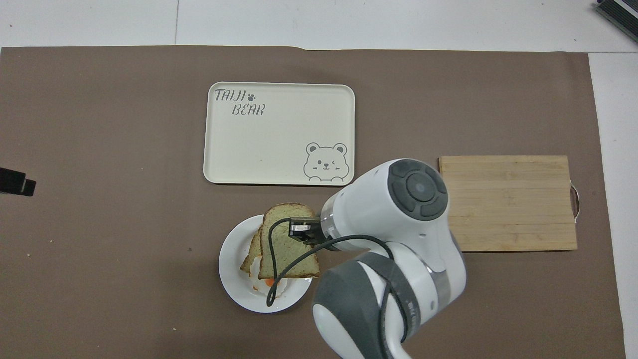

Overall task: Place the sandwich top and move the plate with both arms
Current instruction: 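Carry the bread slice with the right gripper over the egg plate, then lower the bread onto the egg and open the right gripper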

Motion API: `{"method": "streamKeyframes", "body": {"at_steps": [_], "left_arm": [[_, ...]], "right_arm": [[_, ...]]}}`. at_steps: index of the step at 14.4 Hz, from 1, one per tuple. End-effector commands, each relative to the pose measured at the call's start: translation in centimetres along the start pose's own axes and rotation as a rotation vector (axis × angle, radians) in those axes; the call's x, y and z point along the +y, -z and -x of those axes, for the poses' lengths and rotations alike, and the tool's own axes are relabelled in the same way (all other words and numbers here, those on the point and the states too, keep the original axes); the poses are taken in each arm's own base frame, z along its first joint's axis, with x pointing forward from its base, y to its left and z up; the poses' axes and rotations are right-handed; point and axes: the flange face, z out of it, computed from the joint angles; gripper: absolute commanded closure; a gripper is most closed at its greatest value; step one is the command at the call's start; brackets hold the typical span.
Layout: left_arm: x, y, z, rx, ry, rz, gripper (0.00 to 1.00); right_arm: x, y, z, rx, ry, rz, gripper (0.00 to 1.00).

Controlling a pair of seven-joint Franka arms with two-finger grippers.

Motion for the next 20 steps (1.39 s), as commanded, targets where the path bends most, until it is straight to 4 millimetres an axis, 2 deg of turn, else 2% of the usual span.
{"method": "streamKeyframes", "body": {"at_steps": [1,4,6,10,15,18,20], "left_arm": [[0.3,0.0,0.8,-0.006,0.005,0.007,0.0],[0.0,0.1,0.9,-0.004,0.011,0.008,0.0],[-0.3,0.1,0.9,-0.004,0.016,0.008,0.0],[-0.2,0.1,0.9,-0.004,0.014,0.008,0.0],[0.5,0.0,0.9,-0.012,0.003,0.01,0.0],[0.5,0.0,0.9,-0.012,0.0,0.01,0.0],[0.5,0.0,0.9,-0.012,0.002,0.01,0.0]], "right_arm": [[-2.9,-4.9,0.6,0.024,-0.014,-0.009,1.0],[-4.7,-10.0,1.1,0.032,0.033,0.015,1.0],[-5.0,-12.0,1.5,0.032,0.067,0.039,1.0],[-3.5,-13.2,2.1,0.0,0.163,0.072,1.0],[-2.5,-13.4,1.9,-0.002,0.139,0.074,1.0],[-1.9,-14.6,2.0,0.013,0.086,0.064,1.0],[-1.7,-14.7,2.0,0.022,0.081,0.061,1.0]]}}
